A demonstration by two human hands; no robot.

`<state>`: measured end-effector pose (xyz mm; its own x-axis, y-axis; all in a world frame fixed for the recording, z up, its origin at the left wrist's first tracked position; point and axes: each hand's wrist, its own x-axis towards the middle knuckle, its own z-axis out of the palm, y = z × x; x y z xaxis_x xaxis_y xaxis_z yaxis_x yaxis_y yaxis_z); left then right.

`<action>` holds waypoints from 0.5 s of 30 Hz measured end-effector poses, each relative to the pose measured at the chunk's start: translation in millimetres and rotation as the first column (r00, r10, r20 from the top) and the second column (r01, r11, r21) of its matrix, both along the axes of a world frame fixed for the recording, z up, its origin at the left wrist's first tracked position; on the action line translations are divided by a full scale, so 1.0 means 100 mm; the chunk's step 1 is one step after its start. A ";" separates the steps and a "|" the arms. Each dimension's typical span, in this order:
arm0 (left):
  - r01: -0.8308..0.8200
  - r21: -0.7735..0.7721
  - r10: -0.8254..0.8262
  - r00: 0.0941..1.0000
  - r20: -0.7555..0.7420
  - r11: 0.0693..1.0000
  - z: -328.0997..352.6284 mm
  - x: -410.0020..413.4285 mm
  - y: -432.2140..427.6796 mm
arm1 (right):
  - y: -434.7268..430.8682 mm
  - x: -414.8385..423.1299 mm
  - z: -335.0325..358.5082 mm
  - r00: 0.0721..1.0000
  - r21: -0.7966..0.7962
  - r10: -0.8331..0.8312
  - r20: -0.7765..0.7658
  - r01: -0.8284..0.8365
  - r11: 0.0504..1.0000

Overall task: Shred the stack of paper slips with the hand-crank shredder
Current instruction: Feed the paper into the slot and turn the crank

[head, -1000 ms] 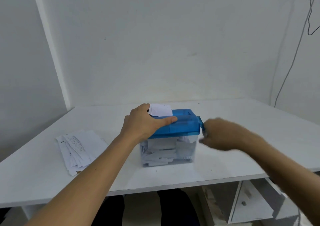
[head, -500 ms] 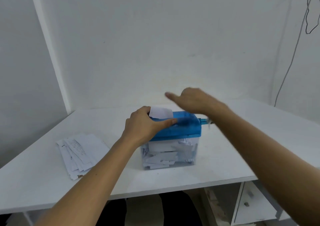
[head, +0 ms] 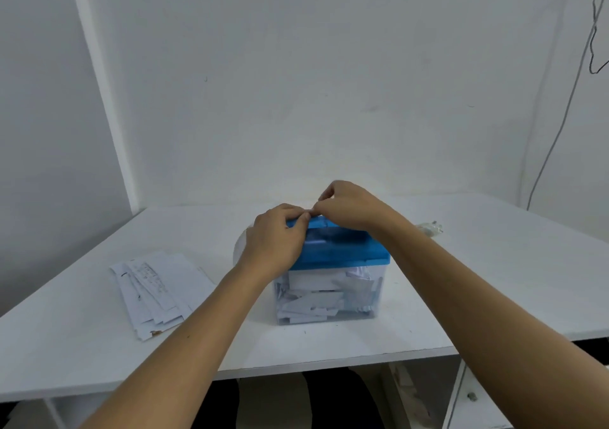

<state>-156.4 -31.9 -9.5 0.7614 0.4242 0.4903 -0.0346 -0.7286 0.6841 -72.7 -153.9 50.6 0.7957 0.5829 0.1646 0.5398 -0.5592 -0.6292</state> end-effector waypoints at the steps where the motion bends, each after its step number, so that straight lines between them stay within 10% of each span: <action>1: 0.000 -0.015 0.000 1.000 0.003 1.000 0.00 -0.01 -0.01 | 0.04 -0.01 0.03 1.000 0.025 0.029 -0.007 -0.029 0.999; 5: 0.006 -0.009 -0.006 1.000 -0.002 1.000 0.03 -0.01 -0.02 | 0.28 0.00 0.16 0.980 -0.083 0.140 -0.143 -0.153 0.985; 11: 0.070 -0.495 0.023 0.984 0.179 0.866 -0.01 -0.13 0.34 | 0.39 0.11 -0.09 0.991 -0.290 0.113 0.066 -0.089 0.953; 15: -0.136 -0.175 0.083 0.956 -0.282 0.975 -0.28 -0.27 0.87 | 0.39 0.12 -0.11 0.985 -0.357 0.137 0.108 -0.090 0.930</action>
<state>-183.2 54.8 -37.9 0.7976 0.5777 0.1737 0.2446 -0.5729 0.7823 -60.6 -115.0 39.1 0.7067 0.7069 0.0300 0.6755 -0.6614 -0.3259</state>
